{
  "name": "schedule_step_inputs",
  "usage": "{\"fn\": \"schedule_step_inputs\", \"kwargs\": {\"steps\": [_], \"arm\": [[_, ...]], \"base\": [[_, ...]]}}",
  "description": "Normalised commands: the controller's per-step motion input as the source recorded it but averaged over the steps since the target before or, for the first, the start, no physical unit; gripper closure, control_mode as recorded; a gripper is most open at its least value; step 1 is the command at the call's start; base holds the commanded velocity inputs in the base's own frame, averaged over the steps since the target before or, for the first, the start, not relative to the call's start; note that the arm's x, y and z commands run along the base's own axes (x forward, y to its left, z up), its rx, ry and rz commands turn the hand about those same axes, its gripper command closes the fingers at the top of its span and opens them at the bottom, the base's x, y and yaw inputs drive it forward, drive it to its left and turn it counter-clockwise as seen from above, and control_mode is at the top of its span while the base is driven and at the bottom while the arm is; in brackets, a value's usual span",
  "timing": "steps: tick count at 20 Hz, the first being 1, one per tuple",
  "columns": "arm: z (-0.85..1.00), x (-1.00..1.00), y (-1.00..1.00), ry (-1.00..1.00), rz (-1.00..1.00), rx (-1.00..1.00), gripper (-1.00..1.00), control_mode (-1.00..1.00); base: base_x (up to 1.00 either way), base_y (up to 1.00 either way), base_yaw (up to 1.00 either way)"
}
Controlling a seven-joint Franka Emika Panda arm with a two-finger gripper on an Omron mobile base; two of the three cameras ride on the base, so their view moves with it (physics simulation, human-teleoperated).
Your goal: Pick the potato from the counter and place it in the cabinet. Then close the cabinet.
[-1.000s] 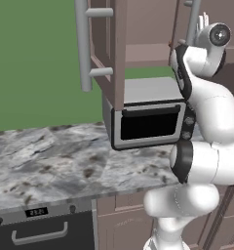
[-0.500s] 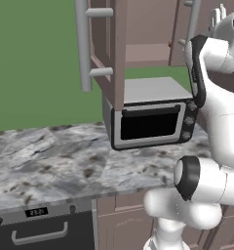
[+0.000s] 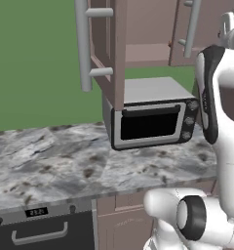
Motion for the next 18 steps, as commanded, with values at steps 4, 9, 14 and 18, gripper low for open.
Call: {"fn": "schedule_step_inputs", "kwargs": {"steps": [4,9,14,18], "arm": [[0.0,-1.0,0.86,0.0,0.03,-0.1,-1.0,-1.0],[0.0,-1.0,0.96,0.0,0.0,-0.13,-1.0,-1.0],[0.0,-1.0,1.0,-0.03,0.0,-0.13,-1.0,-1.0],[0.0,-0.96,1.0,-0.02,0.0,-0.12,-1.0,-1.0]], "base": [[0.0,0.0,0.0],[0.0,0.0,0.0],[0.0,0.0,0.0],[0.0,0.0,0.0]]}}
